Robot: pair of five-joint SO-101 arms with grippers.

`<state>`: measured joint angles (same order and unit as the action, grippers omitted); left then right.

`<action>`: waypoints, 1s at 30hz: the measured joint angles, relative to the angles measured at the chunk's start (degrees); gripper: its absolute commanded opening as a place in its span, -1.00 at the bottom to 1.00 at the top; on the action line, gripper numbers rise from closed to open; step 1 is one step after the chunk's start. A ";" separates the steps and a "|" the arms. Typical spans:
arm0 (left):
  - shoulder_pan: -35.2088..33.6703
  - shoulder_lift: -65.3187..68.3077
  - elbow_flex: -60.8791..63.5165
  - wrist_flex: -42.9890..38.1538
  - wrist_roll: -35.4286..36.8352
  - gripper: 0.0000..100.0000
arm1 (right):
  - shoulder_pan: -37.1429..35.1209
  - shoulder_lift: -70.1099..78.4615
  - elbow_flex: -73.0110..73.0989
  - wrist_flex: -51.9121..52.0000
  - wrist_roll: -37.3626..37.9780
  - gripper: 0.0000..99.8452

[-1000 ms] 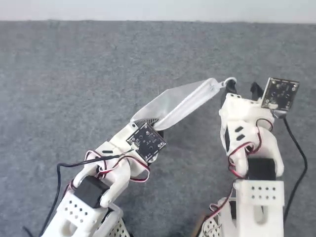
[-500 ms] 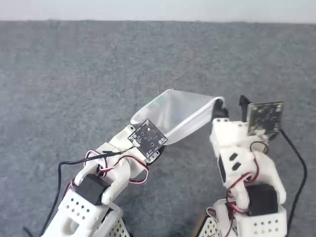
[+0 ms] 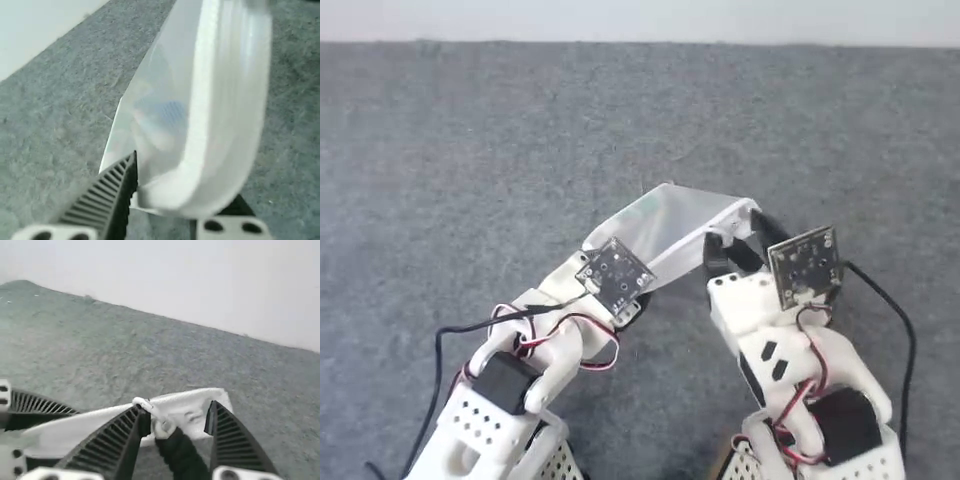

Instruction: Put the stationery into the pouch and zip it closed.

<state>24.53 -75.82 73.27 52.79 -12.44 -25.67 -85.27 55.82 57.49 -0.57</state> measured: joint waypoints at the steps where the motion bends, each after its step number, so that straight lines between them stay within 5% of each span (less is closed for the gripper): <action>1: -0.18 0.00 0.00 0.53 1.32 -0.56 | -1.14 -0.62 0.00 1.05 -0.18 -0.63; 10: -5.63 0.00 -3.52 5.71 9.32 -0.50 | -9.85 -13.63 -0.09 7.65 -0.18 -0.63; 23: -6.07 0.00 -6.59 9.05 10.73 -0.50 | -10.55 -18.37 6.68 2.73 2.46 -0.65; 30: -6.24 0.00 -6.95 9.23 11.16 -0.51 | -10.64 -18.37 12.84 -2.29 6.33 -0.94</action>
<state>18.29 -75.82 66.33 62.02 -1.27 -36.31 -103.65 68.66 55.21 5.76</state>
